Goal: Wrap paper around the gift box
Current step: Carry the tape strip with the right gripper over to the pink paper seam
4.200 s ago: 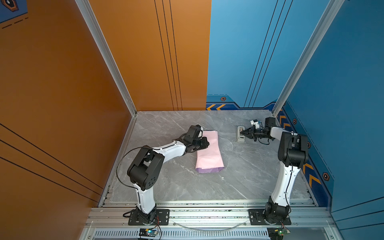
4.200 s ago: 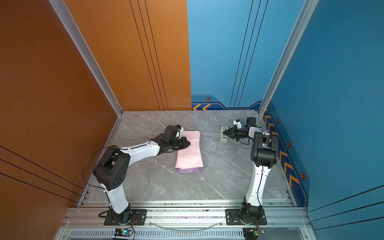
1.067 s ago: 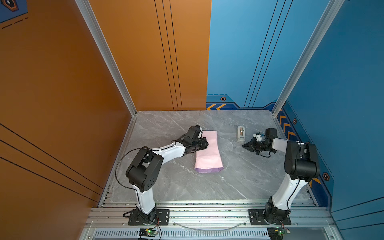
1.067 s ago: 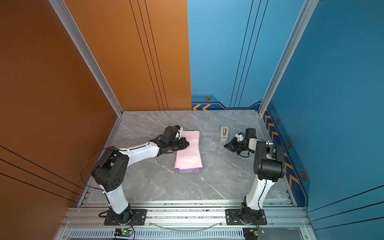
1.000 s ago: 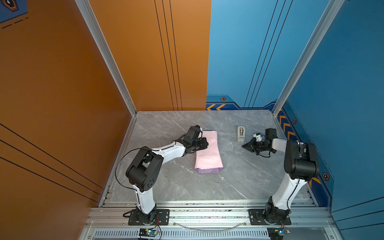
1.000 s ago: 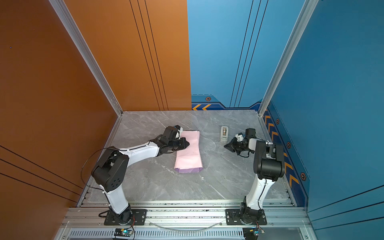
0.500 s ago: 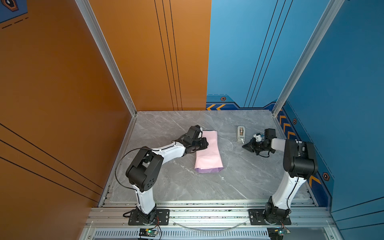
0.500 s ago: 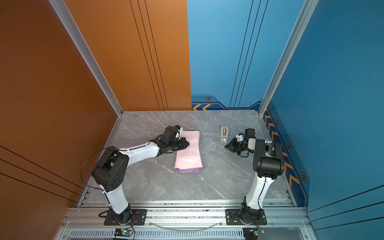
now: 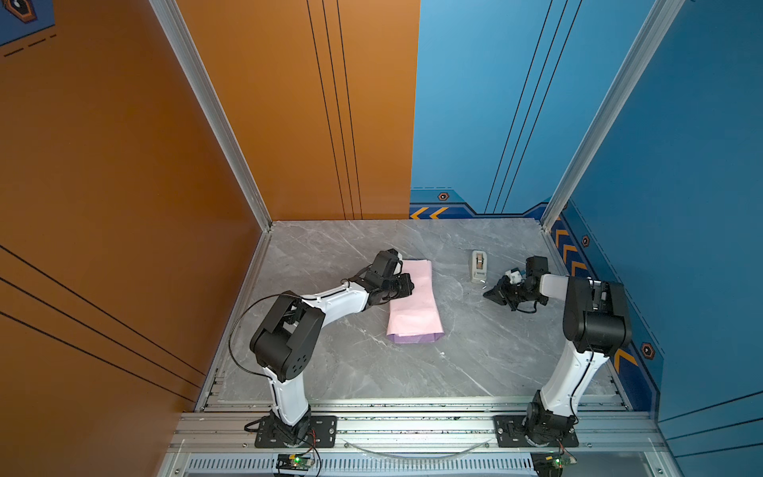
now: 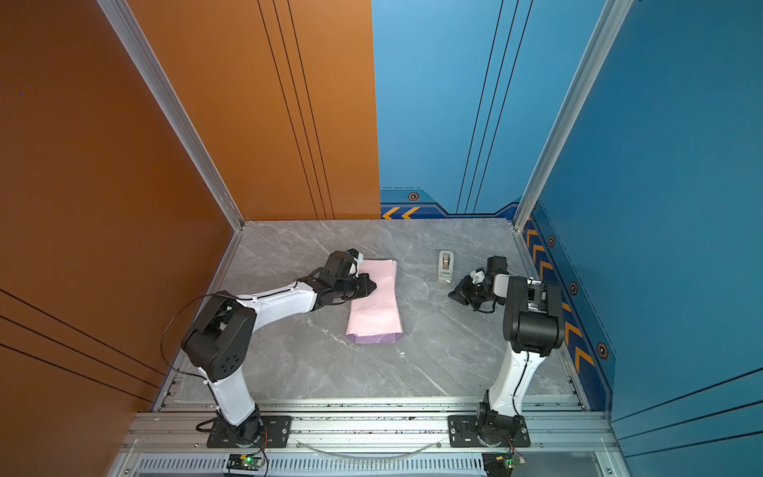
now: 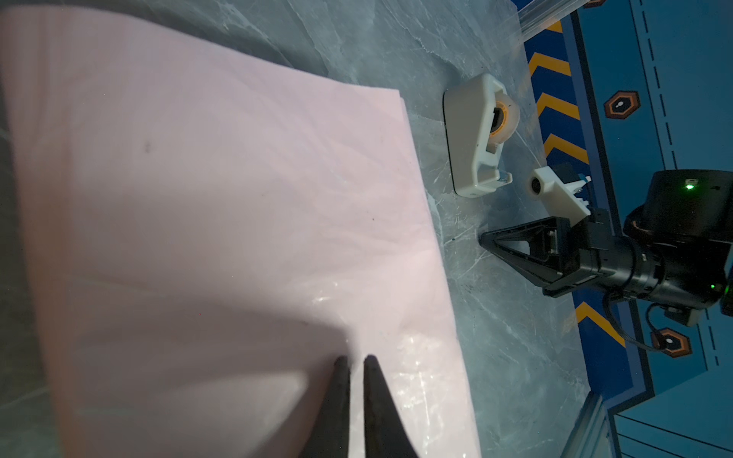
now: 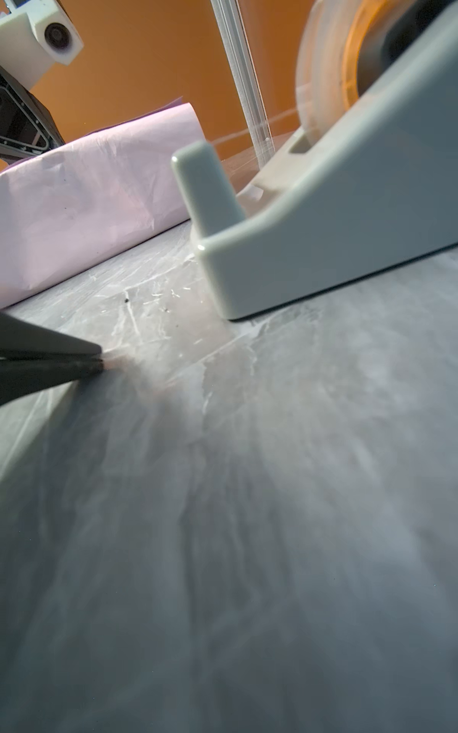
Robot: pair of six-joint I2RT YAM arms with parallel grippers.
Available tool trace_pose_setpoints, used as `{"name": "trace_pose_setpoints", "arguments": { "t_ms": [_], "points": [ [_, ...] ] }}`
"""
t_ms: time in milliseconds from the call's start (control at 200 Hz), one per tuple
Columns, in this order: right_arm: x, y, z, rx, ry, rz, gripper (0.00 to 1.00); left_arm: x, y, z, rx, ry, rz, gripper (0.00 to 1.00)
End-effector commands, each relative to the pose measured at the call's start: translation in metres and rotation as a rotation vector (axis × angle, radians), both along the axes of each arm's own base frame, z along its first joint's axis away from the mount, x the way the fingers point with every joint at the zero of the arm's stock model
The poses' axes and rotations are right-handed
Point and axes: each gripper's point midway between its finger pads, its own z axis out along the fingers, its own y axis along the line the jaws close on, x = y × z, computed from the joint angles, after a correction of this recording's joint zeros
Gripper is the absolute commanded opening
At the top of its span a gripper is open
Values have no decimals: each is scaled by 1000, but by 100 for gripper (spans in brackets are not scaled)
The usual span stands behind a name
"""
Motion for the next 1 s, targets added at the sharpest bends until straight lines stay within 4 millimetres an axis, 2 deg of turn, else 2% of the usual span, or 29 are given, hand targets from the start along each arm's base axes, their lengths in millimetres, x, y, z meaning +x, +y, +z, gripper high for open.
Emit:
{"name": "trace_pose_setpoints", "arguments": {
  "t_ms": [0, 155, 315, 451, 561, 771, 996],
  "points": [
    [-17, 7, 3, -26, 16, 42, 0, -18, 16, -31, 107, 84, 5, 12],
    [-15, 19, 54, -53, -130, 146, 0, -18, 16, -32, 106, 87, 2, 12],
    [-24, 35, 104, -157, -225, 309, 0, -19, 15, -34, 106, 88, 1, 12],
    [-30, 64, 149, -182, -377, 479, 0, -19, 15, -33, 103, 86, -3, 12],
    [-38, 91, 177, -221, -507, 643, 0, -19, 15, -32, 105, 81, -3, 12],
    [-63, 142, 203, -186, -683, 945, 0, -20, 15, -33, 106, 80, -7, 12],
    [-82, 182, 201, -82, -727, 1157, 0, -20, 15, -34, 109, 81, -6, 12]
  ]
}}
